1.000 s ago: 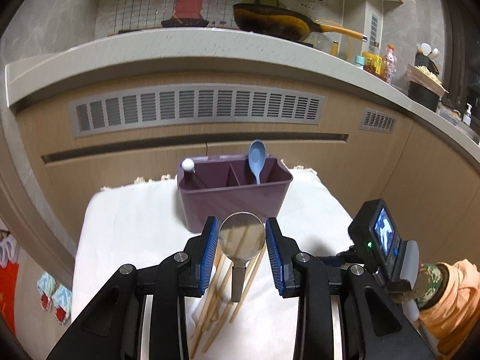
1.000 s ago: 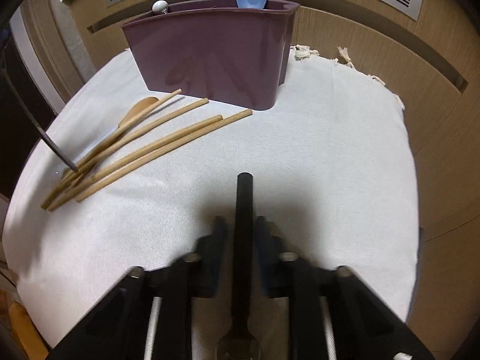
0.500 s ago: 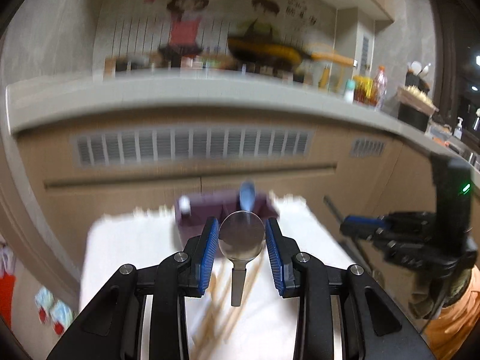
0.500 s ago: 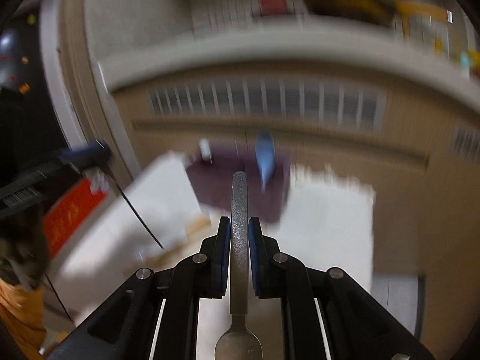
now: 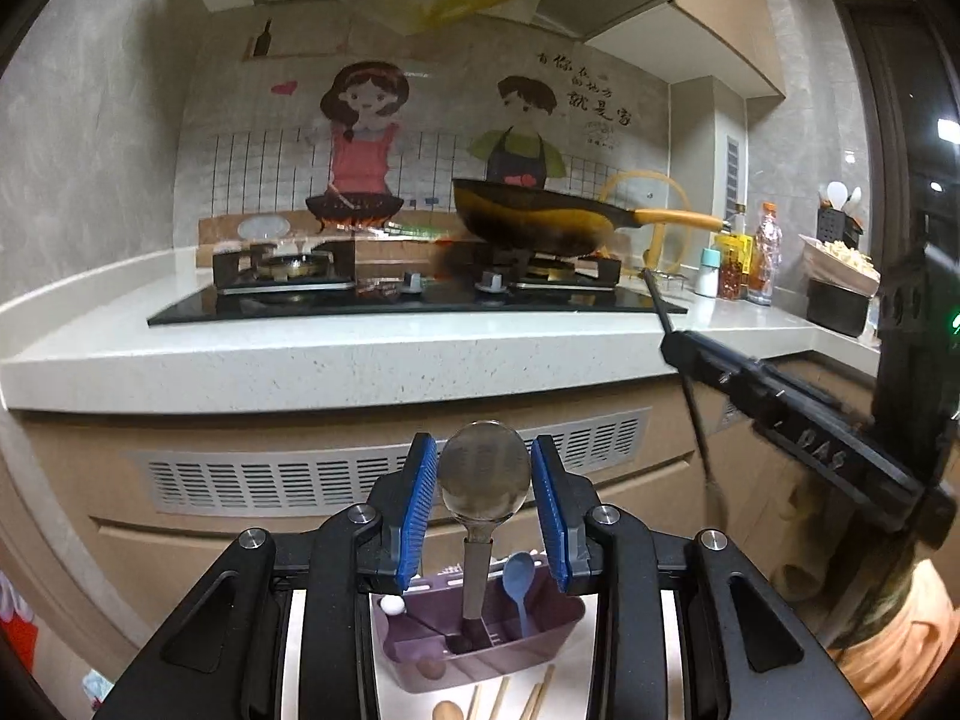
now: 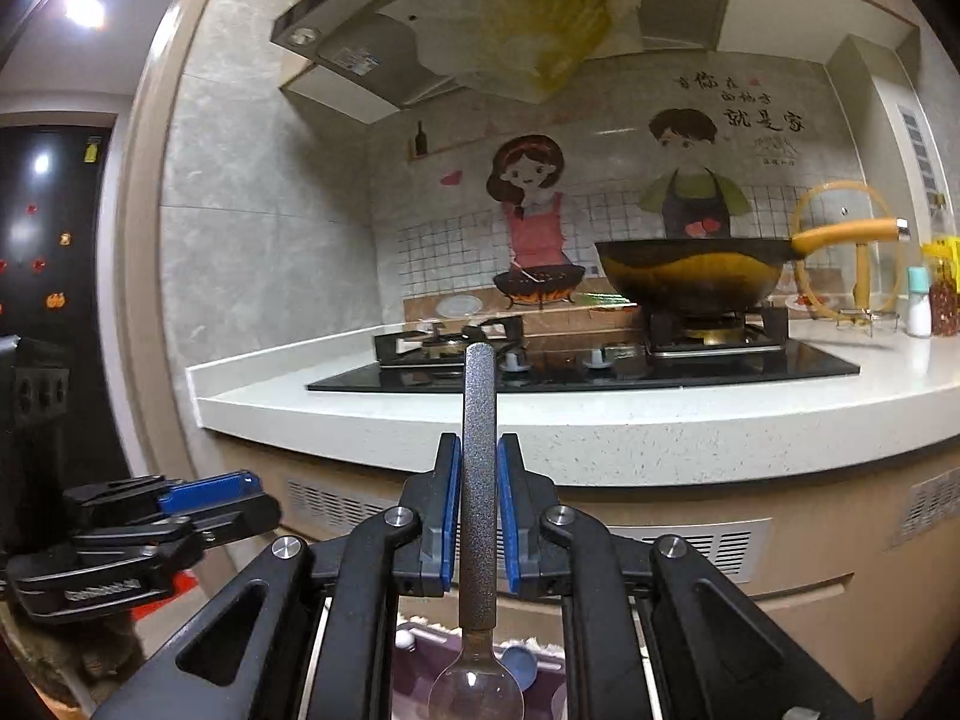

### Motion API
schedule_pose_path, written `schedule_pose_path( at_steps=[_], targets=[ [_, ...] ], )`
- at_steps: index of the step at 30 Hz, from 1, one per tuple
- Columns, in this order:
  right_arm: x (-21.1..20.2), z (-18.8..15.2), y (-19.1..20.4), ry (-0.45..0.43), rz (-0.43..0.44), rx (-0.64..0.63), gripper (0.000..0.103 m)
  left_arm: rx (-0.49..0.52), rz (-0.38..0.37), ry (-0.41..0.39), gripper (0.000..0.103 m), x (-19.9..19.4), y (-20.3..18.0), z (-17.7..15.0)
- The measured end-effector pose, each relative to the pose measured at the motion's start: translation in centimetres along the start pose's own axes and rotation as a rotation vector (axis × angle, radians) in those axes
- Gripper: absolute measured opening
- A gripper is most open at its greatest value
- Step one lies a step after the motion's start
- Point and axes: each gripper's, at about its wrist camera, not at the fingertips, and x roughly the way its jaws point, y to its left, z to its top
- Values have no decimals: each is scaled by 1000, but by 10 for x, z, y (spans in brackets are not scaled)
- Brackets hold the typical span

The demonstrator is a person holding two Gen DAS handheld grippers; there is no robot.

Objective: Organize utensils
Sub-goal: 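Raise both held metal spoons over the purple caddy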

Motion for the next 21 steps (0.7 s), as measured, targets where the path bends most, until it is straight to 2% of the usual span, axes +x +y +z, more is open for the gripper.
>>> schedule_pose_path(
  at_steps=[4,10,21],
  targets=[
    [32,-30,-8,42,-33,-1,12,-32,-16,32,34,23,13,-10],
    [70,-62,-16,57,-65,11,12,-61,-29,69,34,57,27,-27],
    [121,-121,-29,118,-69,9,12,-122,-30,197,34,114,42,-72]
  ],
)
